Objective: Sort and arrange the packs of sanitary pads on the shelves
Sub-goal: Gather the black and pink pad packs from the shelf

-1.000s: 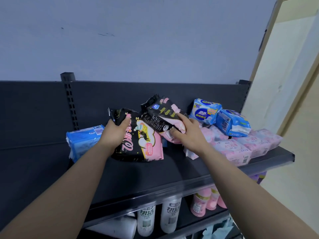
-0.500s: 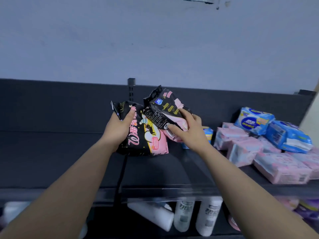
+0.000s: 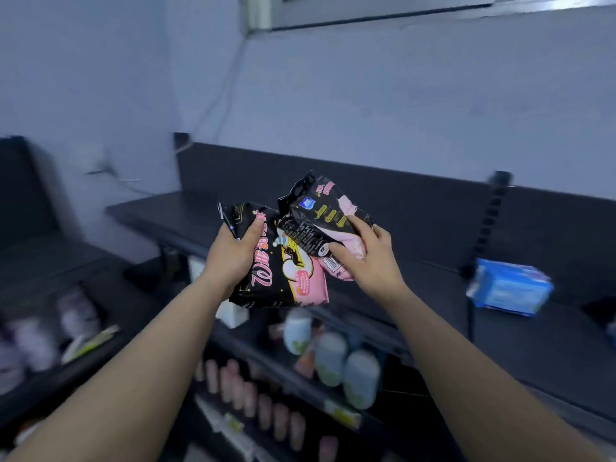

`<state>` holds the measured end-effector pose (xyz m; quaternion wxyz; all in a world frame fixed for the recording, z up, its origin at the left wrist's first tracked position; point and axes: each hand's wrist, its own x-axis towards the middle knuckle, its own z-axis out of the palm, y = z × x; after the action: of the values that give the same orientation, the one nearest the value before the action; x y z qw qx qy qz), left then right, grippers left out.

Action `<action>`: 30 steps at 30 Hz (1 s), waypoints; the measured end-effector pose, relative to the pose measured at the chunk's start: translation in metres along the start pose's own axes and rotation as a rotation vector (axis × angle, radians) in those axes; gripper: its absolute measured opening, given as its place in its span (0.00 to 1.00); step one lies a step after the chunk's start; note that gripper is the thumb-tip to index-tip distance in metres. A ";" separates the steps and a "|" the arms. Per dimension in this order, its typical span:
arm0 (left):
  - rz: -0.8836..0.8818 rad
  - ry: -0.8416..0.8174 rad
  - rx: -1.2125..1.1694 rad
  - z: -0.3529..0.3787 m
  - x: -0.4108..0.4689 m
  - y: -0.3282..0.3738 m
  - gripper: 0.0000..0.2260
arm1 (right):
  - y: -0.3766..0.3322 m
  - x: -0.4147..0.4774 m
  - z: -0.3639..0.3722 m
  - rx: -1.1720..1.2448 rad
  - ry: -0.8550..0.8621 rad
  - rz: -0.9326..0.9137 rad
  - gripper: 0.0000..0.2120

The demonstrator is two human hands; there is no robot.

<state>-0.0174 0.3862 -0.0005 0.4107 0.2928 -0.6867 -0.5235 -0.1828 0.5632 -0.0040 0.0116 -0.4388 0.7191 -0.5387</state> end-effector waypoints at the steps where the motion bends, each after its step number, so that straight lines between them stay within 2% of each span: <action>1: -0.005 0.038 0.013 -0.029 -0.001 -0.003 0.21 | -0.012 0.002 0.025 0.018 -0.032 -0.024 0.31; 5: -0.044 0.221 0.064 -0.135 -0.016 -0.015 0.25 | -0.056 0.002 0.121 0.075 -0.161 -0.093 0.31; 12: -0.093 0.549 0.142 -0.284 -0.065 -0.032 0.18 | -0.134 -0.010 0.265 0.175 -0.397 -0.221 0.31; 14: -0.118 0.650 0.164 -0.318 -0.081 -0.035 0.19 | -0.154 -0.014 0.302 0.199 -0.474 -0.260 0.31; 19: -0.212 0.879 0.209 -0.389 -0.117 -0.035 0.21 | -0.202 -0.024 0.389 0.286 -0.646 -0.359 0.31; 22: -0.234 0.993 0.221 -0.424 -0.135 -0.033 0.28 | -0.231 -0.029 0.435 0.353 -0.737 -0.424 0.31; 25: -0.229 1.126 0.251 -0.456 -0.153 -0.031 0.23 | -0.259 -0.035 0.477 0.414 -0.826 -0.487 0.30; 27: -0.234 1.199 0.271 -0.472 -0.164 -0.031 0.32 | -0.278 -0.042 0.503 0.439 -0.879 -0.530 0.30; 28: -0.231 1.229 0.282 -0.481 -0.172 -0.033 0.33 | -0.286 -0.048 0.515 0.445 -0.907 -0.548 0.30; 30: -0.227 1.293 0.286 -0.497 -0.188 -0.039 0.30 | -0.302 -0.062 0.538 0.465 -0.964 -0.584 0.29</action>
<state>0.5070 0.2941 -0.0296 0.6388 0.6695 -0.3301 -0.1866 0.3050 0.1813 -0.0207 0.2831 -0.7984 0.3462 -0.4032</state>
